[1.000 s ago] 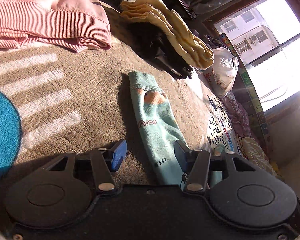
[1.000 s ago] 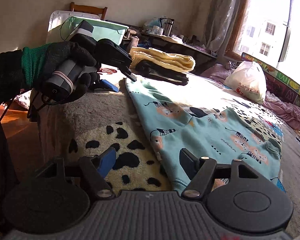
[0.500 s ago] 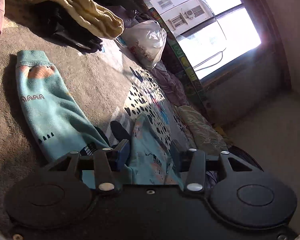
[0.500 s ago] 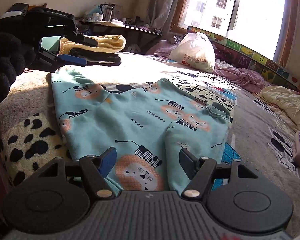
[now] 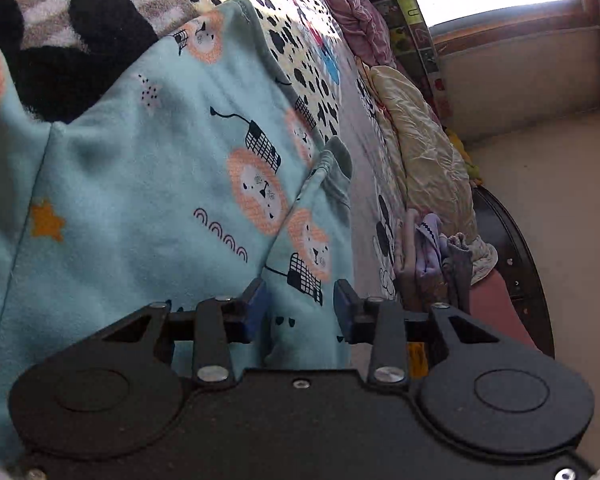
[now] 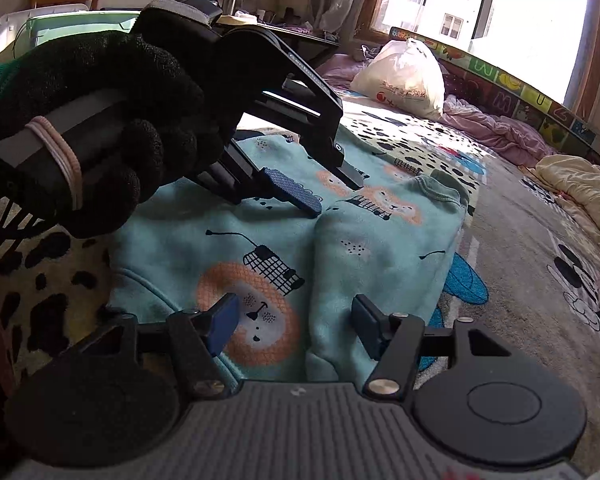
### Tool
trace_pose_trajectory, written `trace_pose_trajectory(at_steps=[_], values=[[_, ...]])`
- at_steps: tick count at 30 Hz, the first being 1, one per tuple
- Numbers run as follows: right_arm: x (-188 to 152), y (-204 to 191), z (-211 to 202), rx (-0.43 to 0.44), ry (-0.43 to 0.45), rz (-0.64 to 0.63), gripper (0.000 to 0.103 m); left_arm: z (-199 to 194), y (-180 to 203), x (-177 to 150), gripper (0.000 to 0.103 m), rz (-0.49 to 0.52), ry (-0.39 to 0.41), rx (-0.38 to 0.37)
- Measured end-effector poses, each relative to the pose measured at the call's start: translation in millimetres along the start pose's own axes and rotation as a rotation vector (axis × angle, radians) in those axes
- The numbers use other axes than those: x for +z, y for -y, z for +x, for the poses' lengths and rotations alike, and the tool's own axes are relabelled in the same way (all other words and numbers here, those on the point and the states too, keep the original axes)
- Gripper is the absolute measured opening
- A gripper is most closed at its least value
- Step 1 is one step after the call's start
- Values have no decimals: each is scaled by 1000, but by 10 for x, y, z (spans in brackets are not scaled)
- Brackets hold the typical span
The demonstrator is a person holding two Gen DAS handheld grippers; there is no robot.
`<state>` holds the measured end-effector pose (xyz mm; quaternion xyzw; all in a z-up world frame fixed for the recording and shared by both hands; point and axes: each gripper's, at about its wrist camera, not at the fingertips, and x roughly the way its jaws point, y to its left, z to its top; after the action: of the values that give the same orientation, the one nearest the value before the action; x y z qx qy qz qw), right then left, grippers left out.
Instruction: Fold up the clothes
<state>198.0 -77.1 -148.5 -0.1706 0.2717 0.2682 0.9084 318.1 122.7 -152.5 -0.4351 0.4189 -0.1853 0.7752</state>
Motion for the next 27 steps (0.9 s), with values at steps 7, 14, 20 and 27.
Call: trace_pose_trajectory(at_steps=[7, 14, 20, 27], values=[[-43, 49, 9, 28, -4, 20, 63, 103, 7, -24, 13, 37, 2, 48], [-102, 65, -5, 39, -4, 18, 64, 24, 101, -65, 5, 163, 114, 56], [-36, -15, -35, -5, -4, -13, 66, -139, -76, 50, 5, 67, 195, 83], [-8, -178, -68, -7, 43, -67, 66, -86, 29, -54, 34, 97, 25, 43]])
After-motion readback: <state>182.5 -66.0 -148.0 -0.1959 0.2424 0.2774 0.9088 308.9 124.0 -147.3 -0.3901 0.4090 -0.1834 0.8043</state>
